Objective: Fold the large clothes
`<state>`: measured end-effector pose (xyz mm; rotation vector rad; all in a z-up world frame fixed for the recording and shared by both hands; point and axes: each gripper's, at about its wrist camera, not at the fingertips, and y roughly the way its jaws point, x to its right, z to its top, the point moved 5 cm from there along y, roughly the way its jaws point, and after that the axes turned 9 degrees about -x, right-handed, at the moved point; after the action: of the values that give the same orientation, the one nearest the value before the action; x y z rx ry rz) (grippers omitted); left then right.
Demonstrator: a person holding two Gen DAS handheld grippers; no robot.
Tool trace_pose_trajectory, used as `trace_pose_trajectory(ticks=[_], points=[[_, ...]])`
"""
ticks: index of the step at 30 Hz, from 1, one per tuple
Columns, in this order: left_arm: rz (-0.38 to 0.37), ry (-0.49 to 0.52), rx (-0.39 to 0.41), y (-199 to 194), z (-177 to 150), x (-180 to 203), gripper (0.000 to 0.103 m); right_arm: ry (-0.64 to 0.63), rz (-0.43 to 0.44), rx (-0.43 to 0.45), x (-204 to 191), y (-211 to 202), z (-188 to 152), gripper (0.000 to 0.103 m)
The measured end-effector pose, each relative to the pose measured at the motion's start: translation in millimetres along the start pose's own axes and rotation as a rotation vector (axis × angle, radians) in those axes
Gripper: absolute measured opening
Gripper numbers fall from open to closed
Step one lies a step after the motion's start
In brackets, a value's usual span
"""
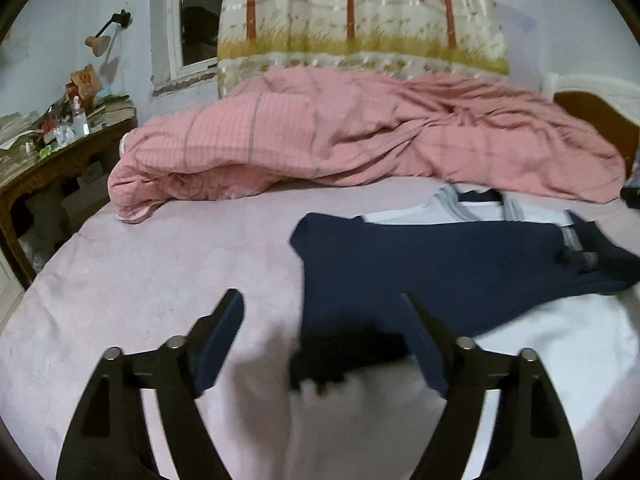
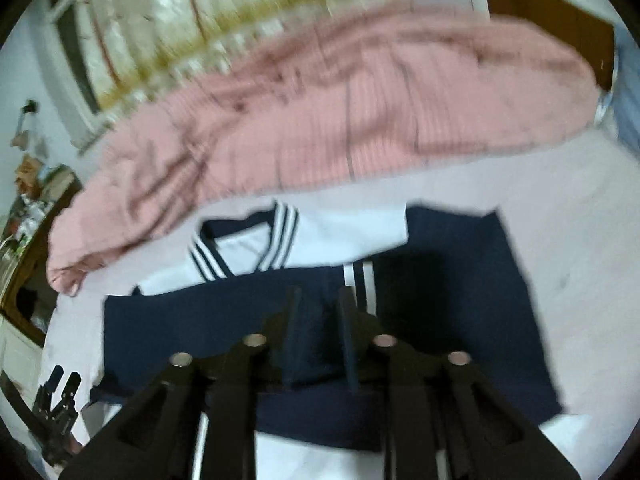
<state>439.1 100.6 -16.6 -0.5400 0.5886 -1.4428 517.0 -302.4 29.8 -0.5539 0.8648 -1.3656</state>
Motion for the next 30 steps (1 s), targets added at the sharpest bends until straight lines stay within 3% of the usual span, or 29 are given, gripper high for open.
trace_pose_trajectory(ticks=[3,6,13,14,17,22,25,28,30], points=[[0.027,0.038,0.031,-23.4,-4.7,11.2,0.087,-0.137,-0.112,0.030,10.6,-30.5,-28.1,0.034],[0.036,0.022,0.003,-30.4,-20.4,9.9,0.094,-0.143,-0.216,0.041,50.8,-43.7,-62.7,0.053],[0.080,-0.010,-0.136,10.4,-57.0,-5.1,0.094,0.022,-0.144,-0.006,147.6,-20.2,-113.9,0.053],[0.089,-0.002,-0.147,16.0,-58.9,-4.2,0.094,-0.014,-0.190,-0.032,150.9,-14.0,-116.8,0.053],[0.068,-0.026,-0.171,24.1,-62.3,-5.4,0.094,-0.124,-0.292,0.022,140.0,-14.3,-113.7,0.053],[0.046,-0.078,-0.198,31.6,-67.8,-13.6,0.094,-0.306,-0.217,-0.019,97.7,-6.1,-126.3,0.038],[0.035,-0.085,-0.207,33.4,-69.6,-14.3,0.094,-0.307,-0.146,-0.097,86.0,12.9,-114.5,0.038],[0.032,-0.086,-0.207,33.4,-70.0,-14.7,0.094,-0.241,-0.222,-0.144,102.6,37.5,-84.4,0.038],[0.036,-0.082,-0.204,33.2,-69.4,-15.0,0.094,-0.234,-0.251,-0.089,108.9,38.3,-67.3,0.034]])
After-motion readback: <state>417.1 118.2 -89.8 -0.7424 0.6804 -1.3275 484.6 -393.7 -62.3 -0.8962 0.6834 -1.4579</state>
